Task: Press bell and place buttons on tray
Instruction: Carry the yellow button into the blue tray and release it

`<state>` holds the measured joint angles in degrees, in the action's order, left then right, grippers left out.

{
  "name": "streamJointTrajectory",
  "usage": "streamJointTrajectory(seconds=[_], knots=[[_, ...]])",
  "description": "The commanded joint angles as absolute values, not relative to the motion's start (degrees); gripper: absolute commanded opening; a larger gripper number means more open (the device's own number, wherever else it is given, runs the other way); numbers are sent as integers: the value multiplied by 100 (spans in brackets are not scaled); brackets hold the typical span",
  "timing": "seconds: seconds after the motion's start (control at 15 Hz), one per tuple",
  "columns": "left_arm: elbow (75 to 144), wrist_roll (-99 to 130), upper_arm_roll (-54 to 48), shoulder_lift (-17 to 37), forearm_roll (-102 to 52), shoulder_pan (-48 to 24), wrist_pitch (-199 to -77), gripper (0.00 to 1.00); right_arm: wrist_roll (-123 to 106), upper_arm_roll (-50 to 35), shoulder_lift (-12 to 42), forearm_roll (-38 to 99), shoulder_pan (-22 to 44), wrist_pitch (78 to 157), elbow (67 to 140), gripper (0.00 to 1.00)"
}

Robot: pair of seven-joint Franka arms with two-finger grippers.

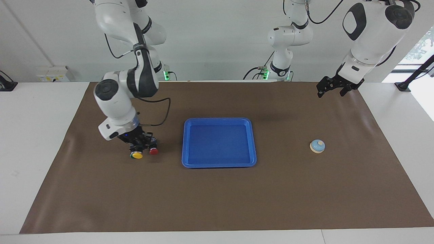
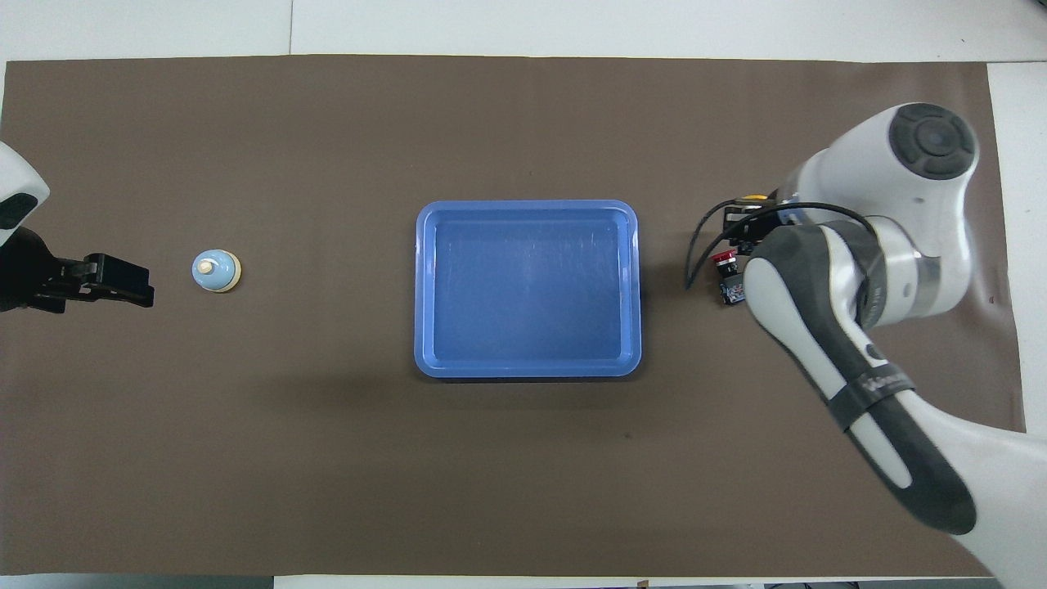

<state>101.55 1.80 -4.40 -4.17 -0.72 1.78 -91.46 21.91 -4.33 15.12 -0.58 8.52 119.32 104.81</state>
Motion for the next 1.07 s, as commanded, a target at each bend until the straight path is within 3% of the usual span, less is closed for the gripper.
streamJointTrajectory(seconds=[0.0, 0.27, 0.6, 0.73, 0.8, 0.87, 0.94, 1.0], knots=[[10283, 228, -404, -571, -9, 132, -9237, 100, 3118, -404, 1573, -9, 1572, 11654, 10169, 0], [10283, 229, -404, -571, -9, 132, -9237, 100, 4208, -404, 1932, 9, 2495, 12040, 10169, 0], [10283, 220, -404, -571, -9, 132, -9255, 100, 4263, -404, 2197, -26, 2610, 12585, 10431, 0], [10283, 211, -404, -571, -9, 149, -9264, 100, 4237, -404, 2171, -44, 2602, 12639, 10555, 7], [10283, 211, -396, -571, -9, 158, -9264, 100, 4184, -404, 2162, -53, 2602, 12647, 10599, 17], [10283, 211, -396, -571, -9, 158, -9264, 100, 4184, -404, 2153, -61, 2602, 12674, 10652, 43], [10283, 211, -396, -571, -9, 158, -9264, 100, 4175, -404, 2136, -79, 2610, 12726, 10696, 91], [10283, 211, -396, -571, -9, 158, -9264, 100, 4166, -404, 2127, -105, 2645, 12709, 10696, 100]])
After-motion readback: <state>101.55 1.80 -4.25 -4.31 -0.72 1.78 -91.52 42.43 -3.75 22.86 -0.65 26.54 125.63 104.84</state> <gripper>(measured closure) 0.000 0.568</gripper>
